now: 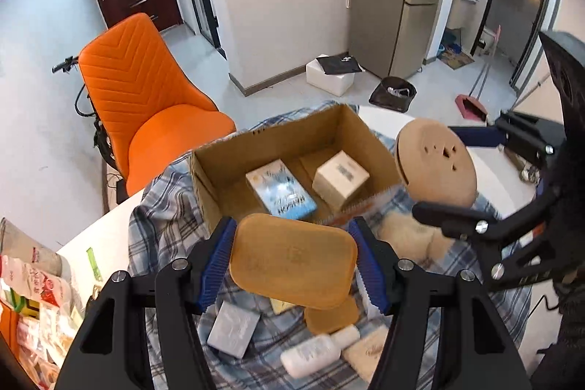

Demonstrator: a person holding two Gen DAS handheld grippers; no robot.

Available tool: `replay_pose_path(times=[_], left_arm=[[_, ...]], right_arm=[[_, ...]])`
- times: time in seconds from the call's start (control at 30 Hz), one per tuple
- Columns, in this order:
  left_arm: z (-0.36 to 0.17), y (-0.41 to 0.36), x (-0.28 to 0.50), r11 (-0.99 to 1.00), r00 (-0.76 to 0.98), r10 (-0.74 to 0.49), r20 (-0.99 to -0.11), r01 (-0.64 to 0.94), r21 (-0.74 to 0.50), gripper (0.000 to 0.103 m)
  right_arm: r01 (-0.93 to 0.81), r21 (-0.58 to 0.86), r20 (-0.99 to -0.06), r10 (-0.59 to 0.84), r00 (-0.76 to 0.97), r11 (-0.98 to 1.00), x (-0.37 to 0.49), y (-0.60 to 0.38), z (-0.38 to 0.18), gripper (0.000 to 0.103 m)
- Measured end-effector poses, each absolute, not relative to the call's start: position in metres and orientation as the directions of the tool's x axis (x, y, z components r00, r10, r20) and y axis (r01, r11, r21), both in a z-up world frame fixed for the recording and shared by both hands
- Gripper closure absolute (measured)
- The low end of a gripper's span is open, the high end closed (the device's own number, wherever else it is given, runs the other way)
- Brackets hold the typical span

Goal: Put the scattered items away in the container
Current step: 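Carry the soap bar over the cardboard box while the right gripper carries the wooden disc there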

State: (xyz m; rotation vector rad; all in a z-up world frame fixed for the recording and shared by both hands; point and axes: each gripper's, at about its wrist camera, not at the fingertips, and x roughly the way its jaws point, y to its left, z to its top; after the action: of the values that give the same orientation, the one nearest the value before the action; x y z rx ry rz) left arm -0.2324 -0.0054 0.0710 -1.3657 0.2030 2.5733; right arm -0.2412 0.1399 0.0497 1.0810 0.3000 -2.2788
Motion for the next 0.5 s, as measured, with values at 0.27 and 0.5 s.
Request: replay_pose_path(times=[0.27, 0.5], left_arm=[[0.058, -0.017, -0.279, -0.977, -0.527, 0.138, -0.839, -0.213, -0.027, 0.037], [0.036, -0.024, -0.302, -0.981, -0.488, 0.151, -0.860, -0.178, -0.072, 0.037]], right_arm=[[0.598, 0.062, -0.771, -0.418, -0.480, -0.799, -0.270, 0.133, 0.036, 0.021], [0.577, 0.107, -0.765, -0.438, -0.472, -0.809, -0.292, 0.129, 0.026, 0.021]])
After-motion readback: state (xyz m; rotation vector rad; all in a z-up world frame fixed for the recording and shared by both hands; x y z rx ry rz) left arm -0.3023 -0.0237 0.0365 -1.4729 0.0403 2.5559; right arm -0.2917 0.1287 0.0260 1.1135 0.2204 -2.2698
